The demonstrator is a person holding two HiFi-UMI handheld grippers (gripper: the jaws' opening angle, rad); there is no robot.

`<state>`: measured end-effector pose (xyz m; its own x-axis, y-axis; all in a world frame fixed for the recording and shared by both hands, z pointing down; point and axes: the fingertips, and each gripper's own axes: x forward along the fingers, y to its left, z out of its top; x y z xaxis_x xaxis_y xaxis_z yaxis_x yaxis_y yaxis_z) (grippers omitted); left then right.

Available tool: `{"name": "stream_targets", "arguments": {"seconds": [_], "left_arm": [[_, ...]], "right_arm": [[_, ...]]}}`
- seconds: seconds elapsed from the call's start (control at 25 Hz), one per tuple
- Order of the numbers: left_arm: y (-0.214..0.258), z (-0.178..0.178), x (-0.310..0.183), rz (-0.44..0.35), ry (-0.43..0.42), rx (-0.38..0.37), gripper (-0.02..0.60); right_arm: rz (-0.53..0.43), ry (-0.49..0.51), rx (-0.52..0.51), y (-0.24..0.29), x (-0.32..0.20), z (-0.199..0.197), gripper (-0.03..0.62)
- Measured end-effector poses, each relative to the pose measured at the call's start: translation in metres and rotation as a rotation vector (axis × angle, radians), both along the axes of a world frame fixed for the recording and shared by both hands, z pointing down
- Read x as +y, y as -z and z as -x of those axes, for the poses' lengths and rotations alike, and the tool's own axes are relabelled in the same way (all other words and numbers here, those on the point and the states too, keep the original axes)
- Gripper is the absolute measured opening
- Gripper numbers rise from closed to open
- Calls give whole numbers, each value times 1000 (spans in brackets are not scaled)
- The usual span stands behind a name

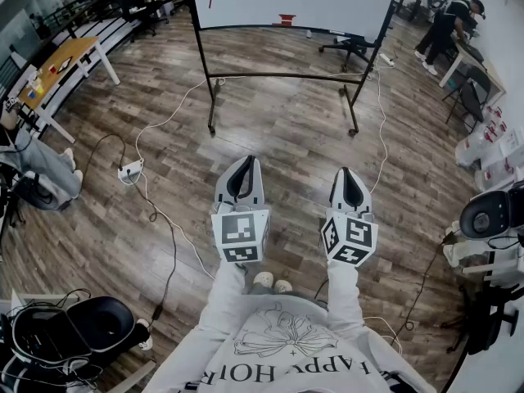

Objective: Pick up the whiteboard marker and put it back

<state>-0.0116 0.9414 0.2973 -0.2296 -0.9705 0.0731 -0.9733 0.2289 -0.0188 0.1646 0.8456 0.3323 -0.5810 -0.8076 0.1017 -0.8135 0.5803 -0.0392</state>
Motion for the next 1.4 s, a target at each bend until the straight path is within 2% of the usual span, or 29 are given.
{"name": "stream_targets", "arguments": {"seconds": [0.56,0.96,1.2,1.4], "left_arm": [[-8,16,6,3,-2,0,11],[-20,35,3,27,-40,-6,11],[-29,41,-20,55,-47,10,11],[-38,51,-62,61,-42,19,11]], "right_arm": [[11,-14,-5,-10,6,12,3],[30,-40,-10,-22,11,35,3],[53,-40,2,-30,-9,42,3],[57,-33,6,-37,-50,53,3]]}}
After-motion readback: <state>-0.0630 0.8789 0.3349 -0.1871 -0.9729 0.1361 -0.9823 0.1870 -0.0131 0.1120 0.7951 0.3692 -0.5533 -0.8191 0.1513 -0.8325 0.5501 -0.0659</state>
